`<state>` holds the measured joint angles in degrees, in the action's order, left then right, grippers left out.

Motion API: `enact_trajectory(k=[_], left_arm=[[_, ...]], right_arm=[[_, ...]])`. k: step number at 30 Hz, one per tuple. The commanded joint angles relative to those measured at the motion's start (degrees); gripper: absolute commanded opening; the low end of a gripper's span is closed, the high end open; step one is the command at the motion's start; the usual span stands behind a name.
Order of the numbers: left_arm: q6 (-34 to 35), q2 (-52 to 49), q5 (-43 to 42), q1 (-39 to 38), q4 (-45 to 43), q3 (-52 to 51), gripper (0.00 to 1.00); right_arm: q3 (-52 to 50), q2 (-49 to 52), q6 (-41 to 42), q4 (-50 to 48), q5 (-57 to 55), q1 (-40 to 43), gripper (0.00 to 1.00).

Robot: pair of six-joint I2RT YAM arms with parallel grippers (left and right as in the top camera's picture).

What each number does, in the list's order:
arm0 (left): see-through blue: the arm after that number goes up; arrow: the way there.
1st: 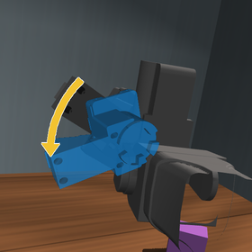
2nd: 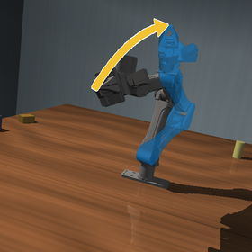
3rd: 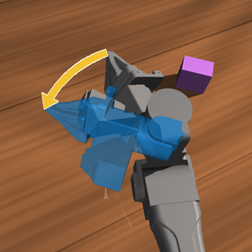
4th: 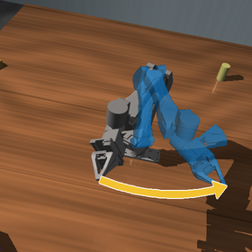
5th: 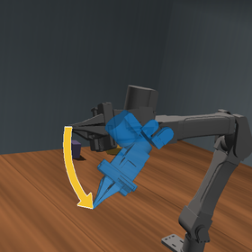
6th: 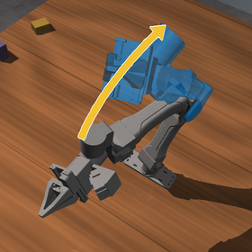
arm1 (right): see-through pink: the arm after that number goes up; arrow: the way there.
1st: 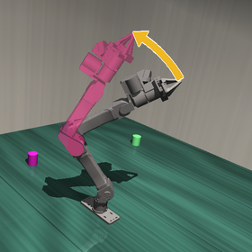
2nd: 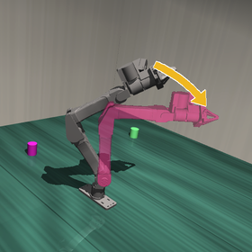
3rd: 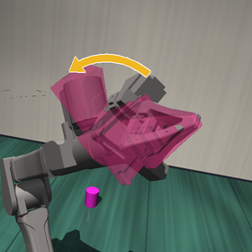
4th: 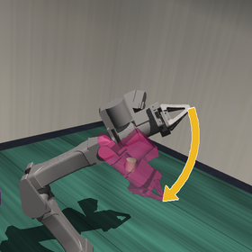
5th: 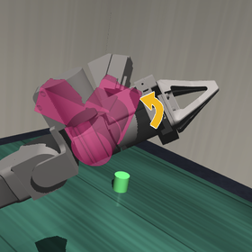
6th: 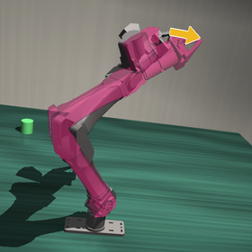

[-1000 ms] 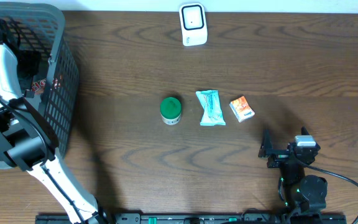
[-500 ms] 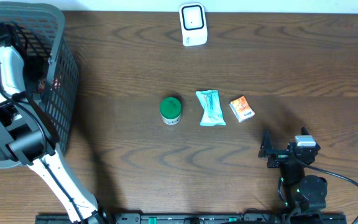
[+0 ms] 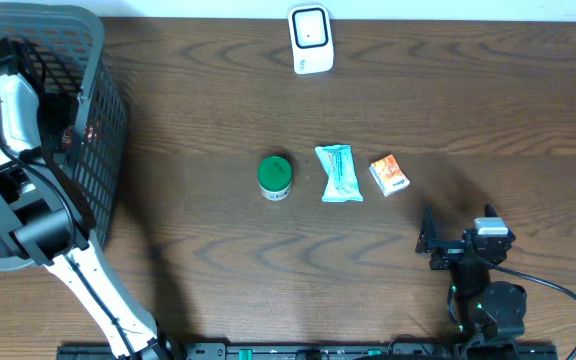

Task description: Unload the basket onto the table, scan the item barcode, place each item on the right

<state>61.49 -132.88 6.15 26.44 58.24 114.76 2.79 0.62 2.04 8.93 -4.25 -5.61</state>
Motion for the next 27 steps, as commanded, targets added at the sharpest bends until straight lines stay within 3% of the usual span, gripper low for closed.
enact_trajectory(k=[1, 7, 19, 21, 23, 27], left_arm=[[0.17, -5.62, 6.14, -1.27, 0.87, 0.50, 0.98], [6.21, -5.62, 6.34, -2.10, 1.64, 0.50, 0.98], [6.51, -7.04, 6.58, -2.08, 1.03, 0.46, 0.99], [6.49, -7.65, 6.54, -2.10, 1.03, 0.42, 0.88], [6.03, -8.15, 6.54, -2.10, 1.07, 0.42, 0.70], [5.66, -8.46, 6.58, -1.97, 1.05, -0.07, 0.65]], right_arm=[[-0.28, -0.24, -0.83, -0.11, 0.28, -0.50, 0.99], [-0.28, -0.24, -0.85, -0.11, 0.28, -0.50, 0.99], [-0.28, -0.24, -0.83, -0.11, 0.28, -0.50, 0.99], [-0.28, -0.24, -0.85, -0.11, 0.28, -0.50, 0.99], [-0.28, -0.24, -0.85, -0.11, 0.28, -0.50, 0.99], [-0.28, -0.24, -0.85, -0.11, 0.28, -0.50, 0.99]])
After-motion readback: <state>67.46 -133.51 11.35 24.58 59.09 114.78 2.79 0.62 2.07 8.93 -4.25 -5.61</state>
